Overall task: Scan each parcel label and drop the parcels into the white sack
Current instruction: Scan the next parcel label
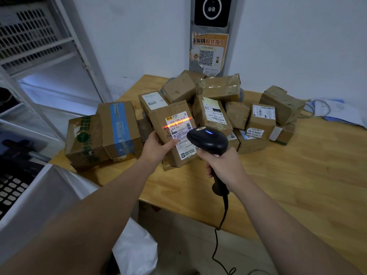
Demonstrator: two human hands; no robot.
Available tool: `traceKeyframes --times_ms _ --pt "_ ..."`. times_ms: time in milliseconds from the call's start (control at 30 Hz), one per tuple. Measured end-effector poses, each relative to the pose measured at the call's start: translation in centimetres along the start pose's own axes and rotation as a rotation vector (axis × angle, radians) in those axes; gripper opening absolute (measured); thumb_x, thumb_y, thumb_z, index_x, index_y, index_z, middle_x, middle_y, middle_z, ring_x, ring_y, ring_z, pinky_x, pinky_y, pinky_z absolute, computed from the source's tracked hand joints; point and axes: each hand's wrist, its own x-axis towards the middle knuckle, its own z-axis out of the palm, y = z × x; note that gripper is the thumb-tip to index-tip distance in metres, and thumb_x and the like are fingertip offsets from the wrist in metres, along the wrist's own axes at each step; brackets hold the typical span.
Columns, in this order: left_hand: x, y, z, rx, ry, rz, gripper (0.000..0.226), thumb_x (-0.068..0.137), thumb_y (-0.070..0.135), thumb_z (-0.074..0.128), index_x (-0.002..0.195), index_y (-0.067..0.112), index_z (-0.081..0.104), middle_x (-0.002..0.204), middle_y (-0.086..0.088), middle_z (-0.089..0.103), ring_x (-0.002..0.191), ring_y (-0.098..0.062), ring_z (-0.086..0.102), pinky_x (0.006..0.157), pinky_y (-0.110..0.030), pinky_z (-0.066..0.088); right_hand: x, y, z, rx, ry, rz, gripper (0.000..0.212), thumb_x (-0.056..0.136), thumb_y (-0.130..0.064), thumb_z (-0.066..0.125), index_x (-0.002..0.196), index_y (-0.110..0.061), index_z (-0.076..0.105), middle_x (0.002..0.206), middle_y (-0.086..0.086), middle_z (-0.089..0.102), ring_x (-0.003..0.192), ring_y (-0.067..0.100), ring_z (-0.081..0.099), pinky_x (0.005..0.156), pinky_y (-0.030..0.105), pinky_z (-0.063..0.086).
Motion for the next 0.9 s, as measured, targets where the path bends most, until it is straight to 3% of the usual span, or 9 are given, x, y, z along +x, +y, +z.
traceKeyframes --times_ms 100,267,400,500,633,733,800,833,900 --pt "-0.7 -0.6 -0.9 -0.053 0.022 -0.020 0.064 0.079 0.025 0.079 0.131 0.014 0.043 0.118 0.003 0.060 0.111 -0.017 0.059 0.095 -0.043 0.052 -0.2 -0.1 1.2 -0.009 -0.020 -0.016 0.029 0.084 -0.024 0.073 0.060 -0.010 0.063 0.051 0.007 0.057 0.046 0.016 0.056 0.049 0.026 0.048" --pt "-3.8 -1.8 -5.2 -0.117 0.051 -0.020 0.058 0.078 0.029 0.079 0.120 0.019 0.041 0.112 0.006 0.058 0.105 -0.011 0.059 0.082 -0.031 0.055 -1.1 -0.3 6.4 0.074 -0.146 -0.015 0.025 0.084 -0.015 0.073 0.063 -0.009 0.062 0.051 0.008 0.052 0.043 0.015 0.049 0.046 0.026 0.047" --pt "-7.8 -5.1 -12.7 -0.126 0.107 -0.067 0.059 0.078 0.028 0.079 0.122 0.018 0.041 0.115 0.005 0.055 0.110 -0.015 0.057 0.091 -0.039 0.053 -3.0 0.9 13.8 0.099 -0.324 -0.019 0.020 0.082 -0.013 0.075 0.066 -0.016 0.063 0.047 -0.006 0.055 0.043 0.014 0.050 0.049 0.028 0.047" --pt "-12.1 -9.5 -19.2 -0.082 0.208 -0.136 0.054 0.080 0.020 0.078 0.120 0.018 0.043 0.114 0.002 0.057 0.105 -0.014 0.059 0.078 -0.024 0.053 -5.0 3.3 19.7 0.043 -0.441 0.020 0.026 0.082 -0.009 0.075 0.062 -0.016 0.060 0.045 -0.005 0.055 0.043 0.010 0.052 0.050 0.023 0.045" --pt "-18.0 -16.8 -25.9 0.206 0.242 -0.341 0.058 0.080 0.015 0.077 0.124 0.018 0.039 0.103 0.011 0.055 0.088 -0.005 0.059 0.064 -0.012 0.049 -7.3 7.8 25.6 -0.055 -0.538 0.147 0.031 0.085 -0.010 0.072 0.058 -0.010 0.056 0.046 0.000 0.053 0.044 0.012 0.052 0.048 0.020 0.043" --pt "-19.1 -22.4 -28.9 0.512 0.233 -0.492 0.068 0.075 0.035 0.080 0.128 0.017 0.041 0.112 0.000 0.058 0.097 -0.017 0.059 0.078 -0.032 0.052 -8.4 12.0 28.5 -0.148 -0.544 0.268 0.024 0.086 -0.017 0.071 0.066 -0.014 0.058 0.053 0.001 0.054 0.056 0.020 0.054 0.055 0.027 0.043" --pt "-18.0 -25.1 -29.8 0.716 0.138 -0.536 0.070 0.079 0.042 0.074 0.133 0.017 0.038 0.123 -0.007 0.052 0.105 -0.025 0.056 0.079 -0.035 0.048 -8.8 14.0 29.9 -0.194 -0.548 0.303 0.009 0.087 -0.021 0.068 0.089 -0.021 0.060 0.067 -0.003 0.059 0.071 0.019 0.060 0.064 0.029 0.046" --pt "-17.0 -26.3 -29.9 0.823 0.061 -0.536 0.070 0.083 0.044 0.069 0.136 0.016 0.034 0.126 -0.009 0.049 0.108 -0.027 0.055 0.077 -0.033 0.045 -8.8 14.7 30.6 -0.224 -0.557 0.307 0.014 0.088 -0.022 0.066 0.098 -0.023 0.056 0.072 -0.003 0.058 0.075 0.018 0.060 0.066 0.028 0.045" --pt "-14.9 -29.4 -29.8 1.000 -0.060 -0.489 0.070 0.087 0.049 0.063 0.138 0.014 0.030 0.129 -0.010 0.047 0.113 -0.028 0.052 0.081 -0.035 0.045 -8.5 16.3 32.1 -0.267 -0.579 0.294 0.017 0.089 -0.017 0.062 0.098 -0.025 0.050 0.070 -0.002 0.053 0.067 0.012 0.055 0.059 0.022 0.039"
